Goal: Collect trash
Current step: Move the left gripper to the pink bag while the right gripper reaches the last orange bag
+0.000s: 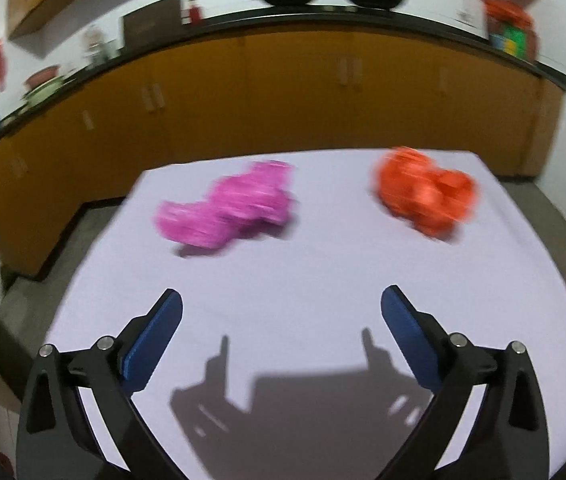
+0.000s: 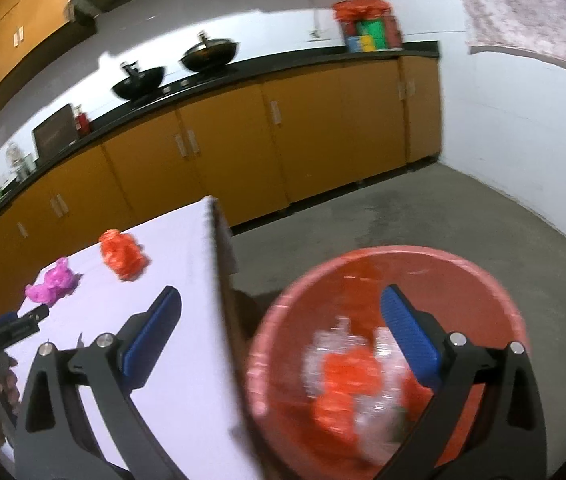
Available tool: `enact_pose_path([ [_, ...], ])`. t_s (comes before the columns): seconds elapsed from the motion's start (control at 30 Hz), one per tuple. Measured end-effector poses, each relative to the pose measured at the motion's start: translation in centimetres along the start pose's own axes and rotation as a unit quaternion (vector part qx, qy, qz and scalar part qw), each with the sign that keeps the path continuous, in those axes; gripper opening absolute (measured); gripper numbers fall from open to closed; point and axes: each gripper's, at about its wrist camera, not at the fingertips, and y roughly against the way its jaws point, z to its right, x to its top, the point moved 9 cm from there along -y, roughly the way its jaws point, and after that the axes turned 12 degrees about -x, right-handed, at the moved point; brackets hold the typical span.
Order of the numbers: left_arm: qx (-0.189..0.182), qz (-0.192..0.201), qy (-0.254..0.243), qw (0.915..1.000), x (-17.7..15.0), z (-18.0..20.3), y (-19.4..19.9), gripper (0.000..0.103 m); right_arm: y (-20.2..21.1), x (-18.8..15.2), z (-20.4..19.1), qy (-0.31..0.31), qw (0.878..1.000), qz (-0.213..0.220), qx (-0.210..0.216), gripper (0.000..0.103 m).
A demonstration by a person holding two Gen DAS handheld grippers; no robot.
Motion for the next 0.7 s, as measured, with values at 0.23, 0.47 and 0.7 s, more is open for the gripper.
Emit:
enact_pose_path([
  [0.23,0.018,0.005,0.018,0.9997,3.5,-5.9,-3.1,0.101,-3.9,0.5,-11.4,0.047,0.997,-0.019,0.065,0.098],
  [0.47,0.004,0.010,0.017,0.9998,5.6,-7.8,-5.8,0.101,-9.7,1.2,-22.9,0.111,0.987,-0.041,0.112,0.092],
  [0.7,-0.019,0.005,0.007,0.9998,6.2,-7.7,-7.4,0.101,-16.4,0.3,-28.8,0.144,0.980,-0.085,0.105,0.088],
])
